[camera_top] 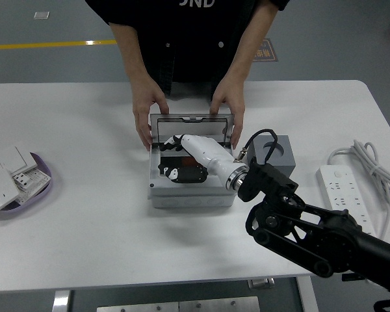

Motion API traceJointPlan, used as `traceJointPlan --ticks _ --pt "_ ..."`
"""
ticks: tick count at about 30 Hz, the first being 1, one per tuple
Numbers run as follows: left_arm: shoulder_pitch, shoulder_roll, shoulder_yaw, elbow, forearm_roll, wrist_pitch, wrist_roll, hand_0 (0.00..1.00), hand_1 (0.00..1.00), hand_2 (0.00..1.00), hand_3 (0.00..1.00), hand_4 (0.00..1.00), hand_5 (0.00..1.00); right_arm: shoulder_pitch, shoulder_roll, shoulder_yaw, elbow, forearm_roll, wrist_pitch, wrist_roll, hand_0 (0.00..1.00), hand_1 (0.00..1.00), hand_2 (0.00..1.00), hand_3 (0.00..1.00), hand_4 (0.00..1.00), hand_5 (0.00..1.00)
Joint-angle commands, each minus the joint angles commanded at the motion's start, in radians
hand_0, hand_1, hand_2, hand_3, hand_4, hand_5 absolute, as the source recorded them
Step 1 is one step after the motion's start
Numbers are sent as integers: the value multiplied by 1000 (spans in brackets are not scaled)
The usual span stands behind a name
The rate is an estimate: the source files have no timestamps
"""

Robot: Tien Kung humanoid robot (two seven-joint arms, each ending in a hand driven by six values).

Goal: Pick up the cylinder from the cube,place it in the box,flap close box

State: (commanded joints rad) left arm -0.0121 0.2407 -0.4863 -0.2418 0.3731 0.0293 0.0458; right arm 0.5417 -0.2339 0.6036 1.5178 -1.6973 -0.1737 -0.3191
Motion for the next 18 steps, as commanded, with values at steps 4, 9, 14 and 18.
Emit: traceJointPlan --ticks 4,9,14,18 --pt "0 0 1 1 -1 0 0 593 629 626 639 705 223 13 -26 38 77 59 -20 8 838 693 711 698 664 482" --pt "-4 2 4 1 -2 1 -1 593 629 626 639 704 221 80 -35 49 65 76 -52 32 806 677 691 678 662 480" --pt "-5 4 9 1 -5 0 0 592 629 624 639 704 220 162 -30 17 -28 86 -79 68 773 659 682 671 660 478" --pt "-7 5 11 1 -5 0 0 592 629 624 639 704 220 210 -28 -20 -109 109 -88 89 773 659 682 671 660 478"
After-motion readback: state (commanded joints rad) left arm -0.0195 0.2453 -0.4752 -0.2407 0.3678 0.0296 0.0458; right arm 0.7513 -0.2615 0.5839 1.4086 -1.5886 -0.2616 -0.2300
